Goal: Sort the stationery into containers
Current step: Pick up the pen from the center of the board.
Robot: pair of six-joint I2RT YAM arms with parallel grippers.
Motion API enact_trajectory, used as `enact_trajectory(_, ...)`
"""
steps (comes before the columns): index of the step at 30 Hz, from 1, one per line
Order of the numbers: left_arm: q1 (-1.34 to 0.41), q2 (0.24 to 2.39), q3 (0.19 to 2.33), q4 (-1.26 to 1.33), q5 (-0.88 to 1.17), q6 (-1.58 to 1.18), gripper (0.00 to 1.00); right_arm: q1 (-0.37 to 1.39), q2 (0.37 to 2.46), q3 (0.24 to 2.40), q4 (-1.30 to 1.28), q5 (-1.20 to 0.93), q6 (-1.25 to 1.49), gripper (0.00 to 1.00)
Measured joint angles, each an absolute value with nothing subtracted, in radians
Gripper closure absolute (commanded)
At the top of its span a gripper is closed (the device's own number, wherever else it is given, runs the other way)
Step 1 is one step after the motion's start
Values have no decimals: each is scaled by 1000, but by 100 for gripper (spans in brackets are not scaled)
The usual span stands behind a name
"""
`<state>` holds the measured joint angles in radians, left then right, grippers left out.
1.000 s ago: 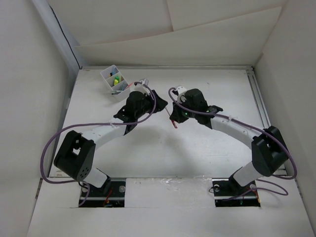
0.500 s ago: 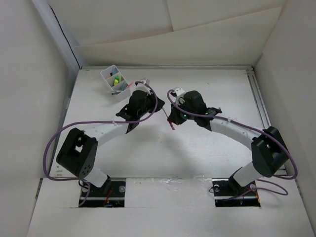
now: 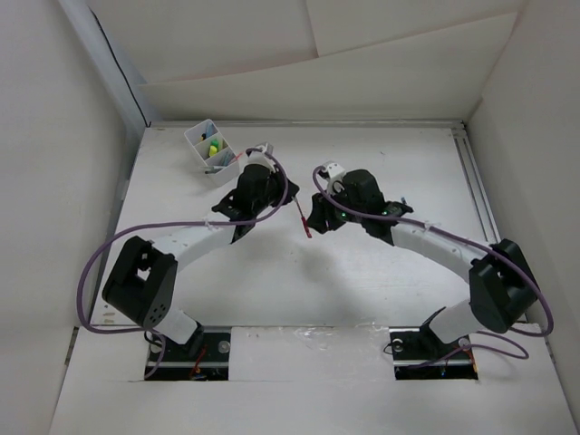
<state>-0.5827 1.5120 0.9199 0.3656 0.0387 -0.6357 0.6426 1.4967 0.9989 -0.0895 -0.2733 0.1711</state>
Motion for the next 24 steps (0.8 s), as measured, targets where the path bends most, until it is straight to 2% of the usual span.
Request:
enact_trajectory(9, -511, 1465, 987, 269, -145, -622, 100, 594, 1316, 916, -37, -262, 200, 45)
enact_trajectory(15, -407, 1475, 1114, 212, -305, -627, 100, 561, 1278, 886, -15, -232, 236, 45)
enact_trajectory(24, -259, 1690, 1452, 81, -534, -570, 100, 549, 1253, 865, -14, -192, 261, 45)
